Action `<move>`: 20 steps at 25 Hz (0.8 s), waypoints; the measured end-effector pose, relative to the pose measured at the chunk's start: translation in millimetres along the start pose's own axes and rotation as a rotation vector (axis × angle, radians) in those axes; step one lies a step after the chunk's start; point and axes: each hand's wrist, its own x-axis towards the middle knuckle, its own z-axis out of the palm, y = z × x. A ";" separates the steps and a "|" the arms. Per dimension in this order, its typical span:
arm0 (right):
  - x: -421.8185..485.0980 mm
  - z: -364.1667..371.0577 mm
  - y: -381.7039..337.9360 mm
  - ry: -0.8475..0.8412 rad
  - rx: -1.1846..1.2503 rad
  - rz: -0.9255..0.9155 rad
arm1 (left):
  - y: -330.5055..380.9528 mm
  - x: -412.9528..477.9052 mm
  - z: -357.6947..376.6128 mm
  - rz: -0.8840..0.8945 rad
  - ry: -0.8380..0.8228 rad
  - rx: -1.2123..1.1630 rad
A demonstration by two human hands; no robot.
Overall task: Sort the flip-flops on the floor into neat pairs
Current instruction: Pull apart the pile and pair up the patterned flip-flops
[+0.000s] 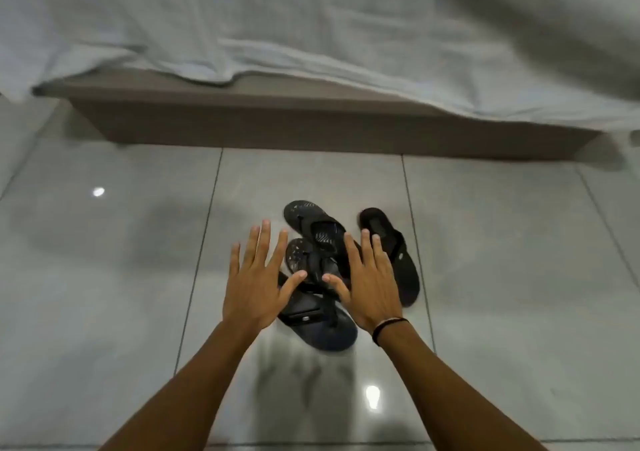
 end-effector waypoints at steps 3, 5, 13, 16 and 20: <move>28.7 91.8 17.5 0.000 0.086 0.031 | -29.2 38.9 92.5 0.020 0.018 0.042; 50.9 134.8 30.5 0.052 0.092 0.037 | -44.5 78.3 137.7 0.060 0.023 0.045; 64.1 165.5 -10.3 0.324 -0.047 0.243 | -36.6 181.0 157.6 0.413 -0.300 0.040; 67.0 167.4 -23.6 0.173 0.001 0.316 | -31.6 180.7 162.8 0.327 -0.398 0.001; 73.3 178.2 -25.4 0.124 -0.072 0.314 | -29.4 173.2 159.3 0.252 -0.390 0.020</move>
